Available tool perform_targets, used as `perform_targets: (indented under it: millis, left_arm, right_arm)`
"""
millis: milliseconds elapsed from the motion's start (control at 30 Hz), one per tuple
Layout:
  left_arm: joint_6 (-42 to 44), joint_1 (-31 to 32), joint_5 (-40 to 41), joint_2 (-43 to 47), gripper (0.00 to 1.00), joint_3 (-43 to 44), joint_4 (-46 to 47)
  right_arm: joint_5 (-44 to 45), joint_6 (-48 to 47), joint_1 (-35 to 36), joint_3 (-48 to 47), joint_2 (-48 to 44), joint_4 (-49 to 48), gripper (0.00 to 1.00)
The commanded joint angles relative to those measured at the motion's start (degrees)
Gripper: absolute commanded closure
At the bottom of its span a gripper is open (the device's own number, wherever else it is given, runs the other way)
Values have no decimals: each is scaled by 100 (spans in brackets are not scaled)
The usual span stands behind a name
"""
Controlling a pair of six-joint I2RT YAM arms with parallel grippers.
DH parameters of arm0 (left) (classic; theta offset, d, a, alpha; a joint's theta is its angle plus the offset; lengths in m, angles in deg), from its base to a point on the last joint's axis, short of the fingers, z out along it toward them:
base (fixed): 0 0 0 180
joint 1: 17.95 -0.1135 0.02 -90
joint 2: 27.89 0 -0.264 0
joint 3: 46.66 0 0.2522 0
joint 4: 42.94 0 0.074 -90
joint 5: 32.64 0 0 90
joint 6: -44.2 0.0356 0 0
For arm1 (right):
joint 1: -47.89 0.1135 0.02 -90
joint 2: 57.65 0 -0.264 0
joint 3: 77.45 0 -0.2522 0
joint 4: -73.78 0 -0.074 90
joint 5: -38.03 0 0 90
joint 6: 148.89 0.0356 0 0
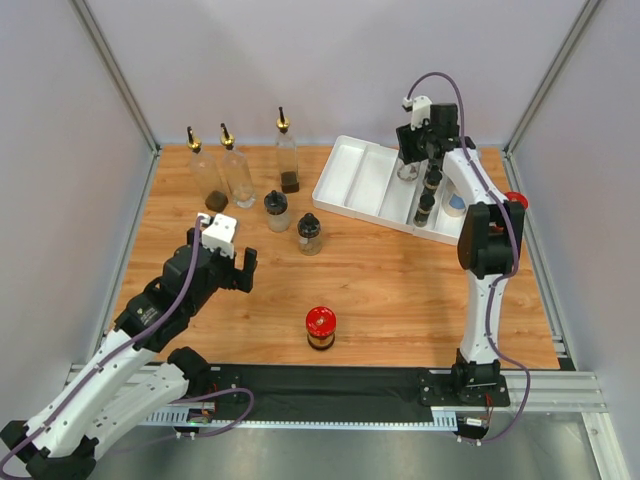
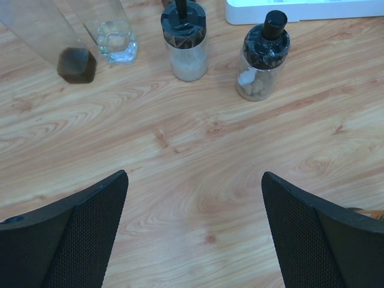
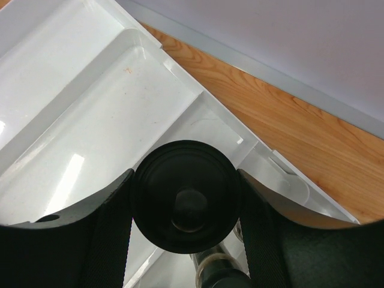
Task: Organize the condiment bottles
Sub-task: Place the bottle in the storage box.
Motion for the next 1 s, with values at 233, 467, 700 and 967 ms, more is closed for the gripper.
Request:
perform_targets:
  millis: [233,467,700,967]
  left_arm:
    - [134,-15,14,-117,0,112,15]
    - [134,-15,41,-126,0,121,-3]
    - [134,-23,32,-73,0,130,-20]
    - [125,-24,49,6,0,130,-12]
  right_arm:
    - [252,86,8,-471,345,-543,80]
    - [340,-2,8,-454,416,-570,51]
    - [331,-72,8,-199,214,-605,22]
    - [296,-98,8,117,-303,-631,7]
